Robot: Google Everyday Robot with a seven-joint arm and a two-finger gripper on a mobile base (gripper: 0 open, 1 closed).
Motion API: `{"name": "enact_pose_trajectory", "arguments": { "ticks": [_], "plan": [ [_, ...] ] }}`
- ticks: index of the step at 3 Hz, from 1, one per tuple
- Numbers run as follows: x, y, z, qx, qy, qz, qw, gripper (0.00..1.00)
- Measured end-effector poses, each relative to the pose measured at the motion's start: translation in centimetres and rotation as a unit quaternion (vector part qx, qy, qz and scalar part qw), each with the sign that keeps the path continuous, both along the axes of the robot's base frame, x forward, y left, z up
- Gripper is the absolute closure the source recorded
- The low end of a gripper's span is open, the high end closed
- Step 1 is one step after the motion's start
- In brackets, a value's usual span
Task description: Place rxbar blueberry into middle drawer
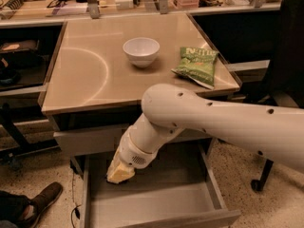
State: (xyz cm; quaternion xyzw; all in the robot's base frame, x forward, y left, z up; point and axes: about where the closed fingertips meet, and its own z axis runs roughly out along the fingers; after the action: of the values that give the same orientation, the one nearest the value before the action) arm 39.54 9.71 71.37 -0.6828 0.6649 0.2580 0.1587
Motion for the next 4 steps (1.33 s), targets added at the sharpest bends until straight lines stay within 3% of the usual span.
{"name": "enact_pose_trajectory", "arguments": {
  "ticks": [1,2,4],
  "plan": [
    [-0.5,-0.5,-3.7,-0.007,0.037,-0.020,0.9991,1.00],
    [-0.5,-0.5,-3.9,-0.007,0.039,-0.020,0.9990,1.00],
    [1.4,-0.9,-7.1,0.012,0.003,-0.047,0.9988,1.00]
  ]
}}
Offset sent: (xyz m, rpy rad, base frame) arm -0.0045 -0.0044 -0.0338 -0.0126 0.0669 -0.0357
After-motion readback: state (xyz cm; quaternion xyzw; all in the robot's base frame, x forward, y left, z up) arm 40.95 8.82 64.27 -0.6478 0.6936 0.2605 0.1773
